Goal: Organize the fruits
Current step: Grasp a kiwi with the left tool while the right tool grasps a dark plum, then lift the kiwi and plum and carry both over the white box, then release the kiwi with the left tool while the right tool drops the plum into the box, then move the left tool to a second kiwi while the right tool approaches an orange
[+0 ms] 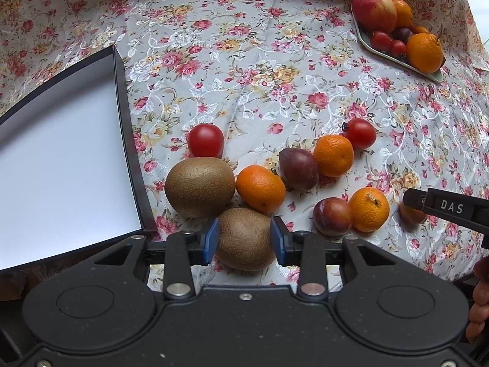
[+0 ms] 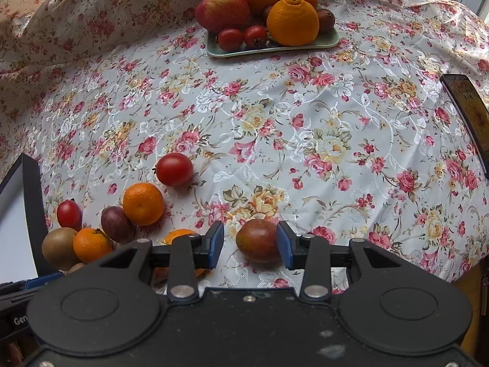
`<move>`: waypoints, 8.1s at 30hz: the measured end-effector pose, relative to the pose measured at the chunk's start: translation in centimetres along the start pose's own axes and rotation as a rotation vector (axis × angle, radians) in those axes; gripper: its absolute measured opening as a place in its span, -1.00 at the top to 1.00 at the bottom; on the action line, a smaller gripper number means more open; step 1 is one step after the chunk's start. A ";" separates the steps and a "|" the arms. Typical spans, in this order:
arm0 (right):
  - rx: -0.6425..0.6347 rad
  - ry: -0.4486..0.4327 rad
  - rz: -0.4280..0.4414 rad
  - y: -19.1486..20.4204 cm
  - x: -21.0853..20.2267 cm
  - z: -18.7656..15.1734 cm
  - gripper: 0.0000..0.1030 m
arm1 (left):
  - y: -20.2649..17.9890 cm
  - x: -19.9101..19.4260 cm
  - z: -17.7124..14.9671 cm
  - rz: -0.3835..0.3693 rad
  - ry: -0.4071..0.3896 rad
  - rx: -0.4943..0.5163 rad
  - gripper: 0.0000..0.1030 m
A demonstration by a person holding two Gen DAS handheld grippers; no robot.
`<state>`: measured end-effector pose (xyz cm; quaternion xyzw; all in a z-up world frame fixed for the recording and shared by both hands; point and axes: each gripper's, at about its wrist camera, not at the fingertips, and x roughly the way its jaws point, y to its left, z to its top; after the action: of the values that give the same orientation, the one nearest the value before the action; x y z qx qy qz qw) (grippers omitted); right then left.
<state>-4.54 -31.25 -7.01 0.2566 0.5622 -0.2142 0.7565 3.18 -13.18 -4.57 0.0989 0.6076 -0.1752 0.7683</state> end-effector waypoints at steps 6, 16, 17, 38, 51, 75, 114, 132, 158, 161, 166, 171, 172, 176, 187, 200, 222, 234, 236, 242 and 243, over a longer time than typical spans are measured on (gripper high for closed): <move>0.024 0.012 -0.037 -0.5 1.2 0.1 0.19 | -0.1 0.2 0.1 -0.001 -0.001 -0.008 0.03; 0.036 0.054 -0.060 -0.5 2.9 -0.1 0.18 | 0.2 0.2 0.1 -0.013 0.002 -0.021 0.02; 0.040 0.056 -0.063 -0.5 3.1 -0.2 0.18 | 0.2 0.2 0.1 -0.017 0.003 -0.023 0.02; 0.092 -0.036 0.044 -0.3 -0.3 0.9 0.25 | -2.6 1.3 -0.9 0.112 -0.026 0.099 -0.17; 0.108 -0.052 0.050 -1.1 -0.9 0.7 0.25 | -3.0 1.2 -1.0 0.151 -0.049 0.076 -0.06; 0.116 -0.099 0.050 -1.0 -2.2 0.8 0.25 | -2.4 -2.6 0.3 0.082 -0.174 0.032 -0.04; -0.365 -0.120 0.301 25.7 -3.5 -4.8 0.24 | 20.3 -4.3 -1.4 0.326 -0.182 -0.401 0.32; -0.450 -0.133 0.288 28.6 -2.9 -6.0 0.24 | 22.7 -3.8 -2.3 0.270 -0.120 -0.464 0.25; -0.421 -0.121 0.249 26.9 -3.1 -5.6 0.24 | 19.8 -4.0 -1.5 0.250 -0.116 -0.407 0.25; -0.414 -0.123 0.240 26.2 -3.2 -5.4 0.24 | 18.9 -4.0 -1.4 0.243 -0.118 -0.389 0.25; -0.394 -0.125 0.228 24.9 -3.5 -5.0 0.24 | 17.2 -3.9 -1.0 0.234 -0.120 -0.357 0.25; -0.362 -0.131 0.220 23.0 -4.0 -4.3 0.24 | 14.8 -3.9 -0.4 0.218 -0.125 -0.309 0.25; -0.353 -0.131 0.218 22.6 -4.1 -4.2 0.24 | 14.3 -3.9 -0.3 0.215 -0.126 -0.299 0.25; -0.316 -0.132 0.207 20.8 -4.4 -3.4 0.24 | 12.3 -3.8 0.0 0.200 -0.130 -0.260 0.25; -0.179 -0.115 0.130 14.2 -4.8 -1.2 0.24 | 7.0 -3.2 0.5 0.118 -0.121 -0.152 0.25; 0.022 -0.042 0.036 6.1 -3.5 0.4 0.24 | 2.5 -1.4 0.5 -0.005 -0.048 -0.083 0.24; 0.093 -0.014 0.033 2.3 -3.0 0.5 0.24 | 3.1 -0.4 1.0 0.016 -0.068 -0.127 0.22; 0.079 0.018 0.064 2.6 -2.4 0.3 0.24 | 2.3 0.3 0.9 0.035 -0.073 -0.093 -0.09; 0.087 0.031 0.076 2.5 -2.2 0.3 0.24 | 2.2 0.4 0.9 0.044 -0.072 -0.093 -0.10; 0.120 0.063 0.099 2.3 -1.4 -0.1 0.24 | 2.3 0.5 1.0 0.045 -0.070 -0.097 -0.14; 0.119 0.062 0.095 2.4 -1.3 -0.2 0.24 | 2.3 0.5 1.0 0.045 -0.070 -0.098 -0.15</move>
<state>-3.61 -29.24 -5.42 0.3340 0.5588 -0.2031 0.7314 5.08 -11.56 -4.98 0.0686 0.5860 -0.1314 0.7966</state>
